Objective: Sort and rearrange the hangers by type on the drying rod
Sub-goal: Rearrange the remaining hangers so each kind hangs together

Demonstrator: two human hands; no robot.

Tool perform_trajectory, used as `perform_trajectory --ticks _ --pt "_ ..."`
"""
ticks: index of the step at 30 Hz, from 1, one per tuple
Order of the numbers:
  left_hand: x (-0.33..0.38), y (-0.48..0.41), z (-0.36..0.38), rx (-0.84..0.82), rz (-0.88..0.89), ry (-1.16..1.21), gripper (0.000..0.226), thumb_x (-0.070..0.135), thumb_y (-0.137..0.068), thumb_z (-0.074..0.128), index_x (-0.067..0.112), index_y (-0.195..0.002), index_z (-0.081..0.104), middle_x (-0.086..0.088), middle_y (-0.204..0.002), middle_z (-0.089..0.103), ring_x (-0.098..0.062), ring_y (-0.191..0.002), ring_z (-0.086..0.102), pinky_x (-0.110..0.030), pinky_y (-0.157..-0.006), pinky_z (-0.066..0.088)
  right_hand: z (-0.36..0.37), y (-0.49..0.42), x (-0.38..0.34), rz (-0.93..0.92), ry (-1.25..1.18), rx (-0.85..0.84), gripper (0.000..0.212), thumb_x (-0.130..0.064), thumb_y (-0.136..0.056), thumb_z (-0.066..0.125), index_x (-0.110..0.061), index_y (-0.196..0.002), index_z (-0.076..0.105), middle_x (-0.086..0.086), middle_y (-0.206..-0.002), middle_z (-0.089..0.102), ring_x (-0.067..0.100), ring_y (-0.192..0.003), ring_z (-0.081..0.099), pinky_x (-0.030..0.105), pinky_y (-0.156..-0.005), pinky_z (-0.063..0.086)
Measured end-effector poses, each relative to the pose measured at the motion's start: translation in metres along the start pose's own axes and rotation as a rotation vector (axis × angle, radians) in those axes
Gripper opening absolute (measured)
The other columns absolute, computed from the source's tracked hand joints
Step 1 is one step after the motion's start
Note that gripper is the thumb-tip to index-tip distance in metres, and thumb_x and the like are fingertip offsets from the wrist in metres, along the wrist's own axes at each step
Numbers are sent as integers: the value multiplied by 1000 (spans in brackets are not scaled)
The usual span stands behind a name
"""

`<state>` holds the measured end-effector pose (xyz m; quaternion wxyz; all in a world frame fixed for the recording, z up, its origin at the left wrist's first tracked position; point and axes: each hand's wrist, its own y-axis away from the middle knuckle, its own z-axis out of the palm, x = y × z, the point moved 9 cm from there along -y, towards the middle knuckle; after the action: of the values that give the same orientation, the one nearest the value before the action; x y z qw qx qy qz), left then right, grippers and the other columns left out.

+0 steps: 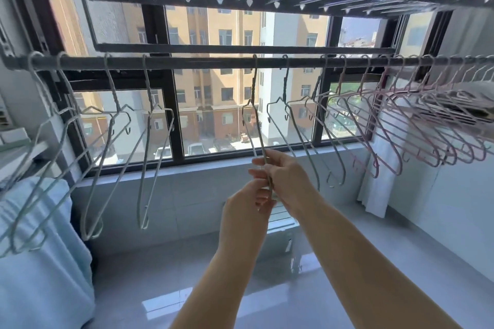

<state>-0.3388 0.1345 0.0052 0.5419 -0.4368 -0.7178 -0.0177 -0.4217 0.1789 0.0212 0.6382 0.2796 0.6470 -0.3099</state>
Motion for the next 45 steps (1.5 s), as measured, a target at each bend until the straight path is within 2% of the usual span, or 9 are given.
perform_trajectory --ticks 5,9,12,14,18,23,26,32,45 --pt "0 14 -36 104 50 -75 43 19 -73 74 19 -114 61 10 -105 63 0 -87 57 -1 -82 39 -4 14 -21 -195 563 154 51 -21 -94 46 -15 -141 28 1 -145 33 20 -134 31 36 -111 27" --pt "10 37 -125 552 147 -248 38 9 -75 72 13 -112 60 0 -106 63 -14 -94 57 -25 -88 44 23 46 -53 -576 634 184 47 -10 -88 50 -20 -132 40 -2 -140 35 12 -134 25 18 -107 17" --pt "-9 45 -166 683 53 -334 42 8 -78 68 4 -118 56 -13 -113 63 -27 -103 59 -38 -94 46 67 48 -43 -556 573 -57 45 -12 -90 50 -22 -132 41 -4 -138 38 10 -128 33 18 -100 25" --pt "-30 45 -173 611 -54 -359 46 10 -79 67 4 -123 53 -16 -114 62 -32 -104 59 -43 -92 48 100 43 -28 -484 543 -206 44 -17 -92 50 -22 -134 39 -3 -138 39 12 -125 40 22 -98 32" --pt "-56 49 -177 502 -156 -270 37 10 -83 63 7 -120 57 -5 -107 67 -13 -90 61 -19 -79 41 152 28 0 -311 451 -349 43 -19 -93 50 -16 -134 39 5 -134 48 16 -120 48 31 -101 41" --pt "-72 46 -178 420 -220 -147 22 11 -84 61 17 -105 64 13 -81 66 -1 -79 62 -15 -76 47 181 16 14 -122 288 -403 46 -18 -93 50 -13 -137 36 1 -131 54 14 -109 53 24 -87 41" --pt "-80 46 -173 380 -246 -97 16 12 -82 65 22 -95 63 14 -81 67 -4 -82 64 -23 -81 50 184 15 16 -86 156 -381 45 -9 -90 53 -7 -133 40 1 -113 64 14 -99 59 28 -90 46" --pt "-70 43 -160 374 -178 -64 26 14 -80 68 38 -78 58 17 -75 68 2 -74 64 -18 -76 51 169 14 18 -12 -209 -353 34 12 -85 51 7 -119 51 4 -79 65 2 -61 65 14 -59 53" --pt "-41 22 -99 230 -109 27 29 8 -76 70 36 -72 61 20 -68 68 5 -64 62 -11 -68 49 91 11 10 -40 -210 -204 27 12 -88 46 6 -113 55 4 -80 65 9 -71 64 17 -65 54"
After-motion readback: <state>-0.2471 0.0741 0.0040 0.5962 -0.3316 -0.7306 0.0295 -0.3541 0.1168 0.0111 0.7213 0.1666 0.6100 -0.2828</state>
